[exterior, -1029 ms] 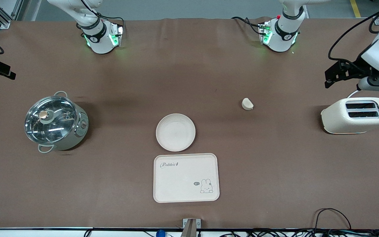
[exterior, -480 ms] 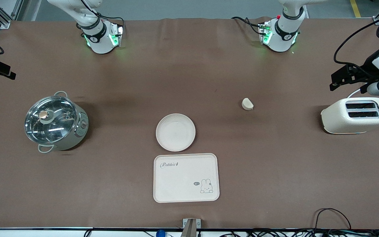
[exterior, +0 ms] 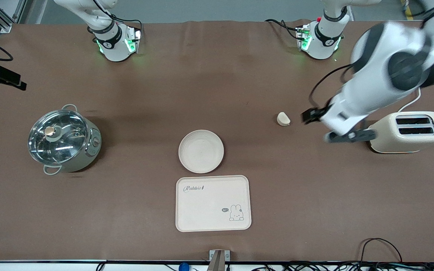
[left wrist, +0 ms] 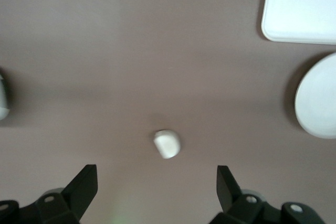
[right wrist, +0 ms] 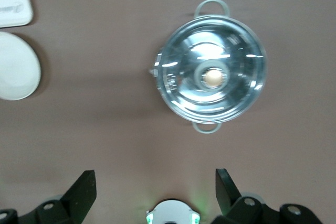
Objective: Place bun in plate and plate on tray
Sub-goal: 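Grasp the white bun with the left gripper while the right gripper moves out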
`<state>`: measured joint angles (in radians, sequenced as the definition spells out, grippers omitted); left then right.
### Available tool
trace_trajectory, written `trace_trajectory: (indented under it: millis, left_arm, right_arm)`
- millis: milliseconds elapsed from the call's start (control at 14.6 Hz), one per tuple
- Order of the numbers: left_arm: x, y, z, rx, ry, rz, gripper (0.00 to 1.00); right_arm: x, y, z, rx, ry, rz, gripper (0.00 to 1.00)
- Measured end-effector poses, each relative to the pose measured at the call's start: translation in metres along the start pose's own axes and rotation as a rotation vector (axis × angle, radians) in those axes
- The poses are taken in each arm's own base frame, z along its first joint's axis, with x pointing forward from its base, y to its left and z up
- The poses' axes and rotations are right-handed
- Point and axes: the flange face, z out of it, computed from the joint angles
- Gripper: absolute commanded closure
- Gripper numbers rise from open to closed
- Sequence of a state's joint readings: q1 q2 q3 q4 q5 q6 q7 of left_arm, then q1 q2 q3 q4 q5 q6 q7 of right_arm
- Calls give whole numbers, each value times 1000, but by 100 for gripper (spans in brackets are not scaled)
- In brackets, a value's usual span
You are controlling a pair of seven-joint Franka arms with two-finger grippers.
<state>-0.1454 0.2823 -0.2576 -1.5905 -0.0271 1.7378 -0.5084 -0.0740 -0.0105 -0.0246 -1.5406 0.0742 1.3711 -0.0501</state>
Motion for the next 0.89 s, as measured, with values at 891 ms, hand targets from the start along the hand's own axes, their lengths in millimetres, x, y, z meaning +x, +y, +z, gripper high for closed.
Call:
trace_trajectory:
  millis: [891]
  left_arm:
    - [-64, 10, 245, 6, 0, -124, 0]
  right_arm:
    - [33, -96, 174, 123, -64, -114, 0]
